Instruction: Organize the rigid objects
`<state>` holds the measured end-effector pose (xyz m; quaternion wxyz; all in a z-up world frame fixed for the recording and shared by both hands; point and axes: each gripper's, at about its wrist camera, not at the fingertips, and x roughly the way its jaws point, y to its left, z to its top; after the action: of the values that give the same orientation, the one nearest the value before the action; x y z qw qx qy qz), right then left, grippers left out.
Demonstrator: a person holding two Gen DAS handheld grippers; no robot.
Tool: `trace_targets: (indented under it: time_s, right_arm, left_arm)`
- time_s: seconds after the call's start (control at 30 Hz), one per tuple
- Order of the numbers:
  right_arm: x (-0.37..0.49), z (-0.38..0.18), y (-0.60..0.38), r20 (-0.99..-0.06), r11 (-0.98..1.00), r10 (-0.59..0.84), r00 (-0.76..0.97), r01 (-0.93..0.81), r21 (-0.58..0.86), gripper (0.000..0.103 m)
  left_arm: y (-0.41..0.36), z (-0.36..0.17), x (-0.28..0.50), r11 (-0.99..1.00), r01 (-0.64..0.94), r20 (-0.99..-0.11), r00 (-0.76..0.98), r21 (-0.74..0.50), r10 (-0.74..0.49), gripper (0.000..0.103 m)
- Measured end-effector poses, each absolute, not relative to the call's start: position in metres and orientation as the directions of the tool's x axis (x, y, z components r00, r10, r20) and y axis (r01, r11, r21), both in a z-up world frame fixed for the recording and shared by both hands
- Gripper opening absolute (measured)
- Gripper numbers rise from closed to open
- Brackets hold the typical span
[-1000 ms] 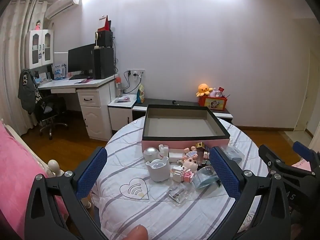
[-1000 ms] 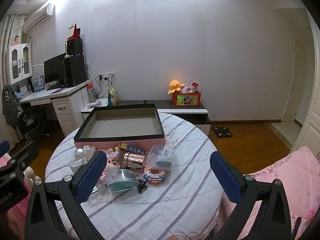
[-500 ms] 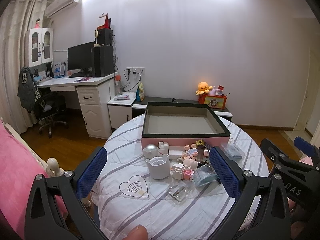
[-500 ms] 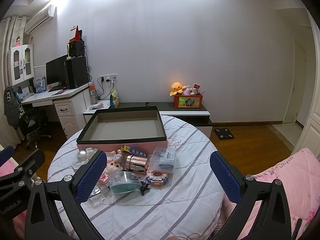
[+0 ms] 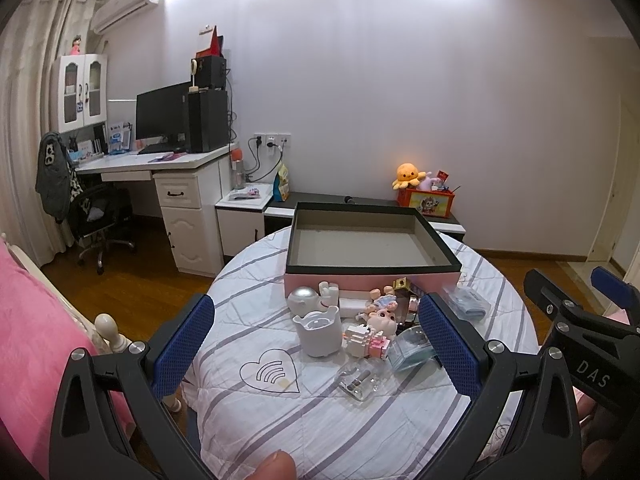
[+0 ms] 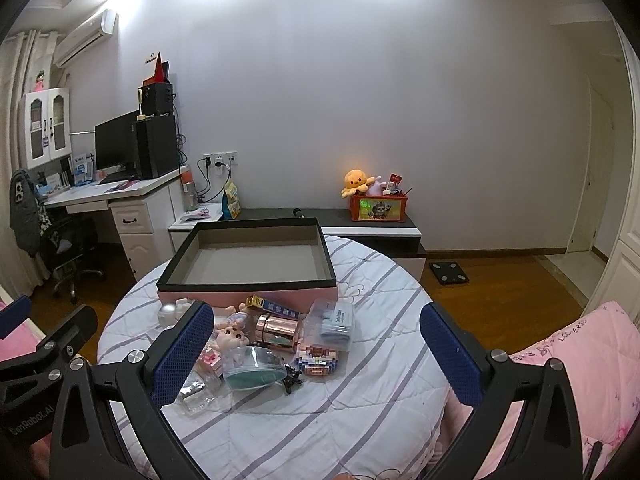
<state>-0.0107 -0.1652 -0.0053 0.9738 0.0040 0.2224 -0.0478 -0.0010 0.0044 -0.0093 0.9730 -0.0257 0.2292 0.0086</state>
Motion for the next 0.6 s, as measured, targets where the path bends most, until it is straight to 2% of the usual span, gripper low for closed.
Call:
trace_targets:
  time_s: [0.6]
  right_arm:
    - [-0.0119, -0.0046, -0.1649, -0.436, 0.996, -0.090, 0.896, 0.093, -0.013, 0.103]
  left_arm:
    - [0.0051, -0.0095, -0.0028, 0.999, -0.028, -0.448, 0.894, -0.044, 0.005, 0.103]
